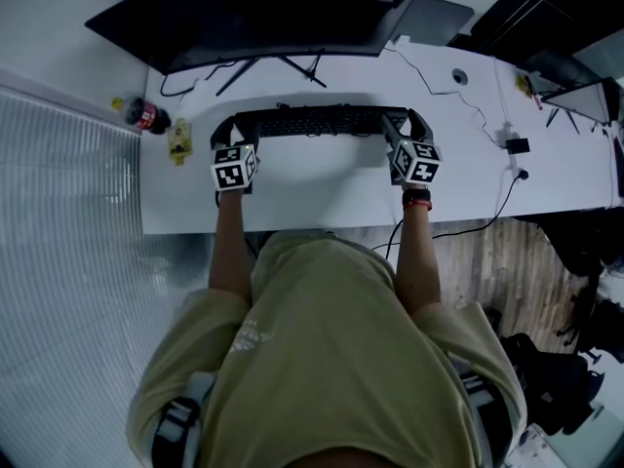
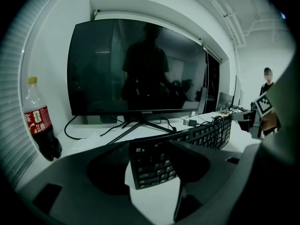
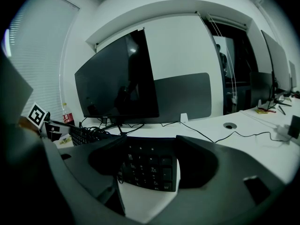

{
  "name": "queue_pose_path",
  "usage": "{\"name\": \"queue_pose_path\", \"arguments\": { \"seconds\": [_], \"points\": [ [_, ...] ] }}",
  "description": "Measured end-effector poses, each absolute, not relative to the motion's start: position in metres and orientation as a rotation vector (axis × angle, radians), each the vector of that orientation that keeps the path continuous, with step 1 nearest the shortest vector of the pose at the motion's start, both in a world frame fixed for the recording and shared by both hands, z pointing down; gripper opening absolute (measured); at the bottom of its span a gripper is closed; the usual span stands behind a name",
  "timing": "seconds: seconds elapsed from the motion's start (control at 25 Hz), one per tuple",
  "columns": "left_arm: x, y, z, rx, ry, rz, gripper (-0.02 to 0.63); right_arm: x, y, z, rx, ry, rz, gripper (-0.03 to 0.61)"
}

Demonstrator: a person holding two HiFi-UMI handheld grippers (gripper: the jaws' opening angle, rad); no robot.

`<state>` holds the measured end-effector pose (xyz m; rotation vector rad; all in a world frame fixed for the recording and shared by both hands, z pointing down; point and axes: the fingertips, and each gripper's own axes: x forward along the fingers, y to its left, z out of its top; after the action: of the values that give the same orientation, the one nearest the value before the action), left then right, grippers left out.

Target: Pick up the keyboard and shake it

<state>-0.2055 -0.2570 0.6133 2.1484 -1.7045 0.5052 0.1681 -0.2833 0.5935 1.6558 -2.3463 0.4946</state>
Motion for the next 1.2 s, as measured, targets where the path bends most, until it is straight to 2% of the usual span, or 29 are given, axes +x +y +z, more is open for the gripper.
{"name": "queue_pose_path", "arguments": {
  "seconds": [1.2],
  "points": [
    [-0.196,-0.151,0.633,2.036,-1.714,0.535,0.264,0.177,-0.186,0.61,1.558,-2.363,0.503,0.341]
  ]
}}
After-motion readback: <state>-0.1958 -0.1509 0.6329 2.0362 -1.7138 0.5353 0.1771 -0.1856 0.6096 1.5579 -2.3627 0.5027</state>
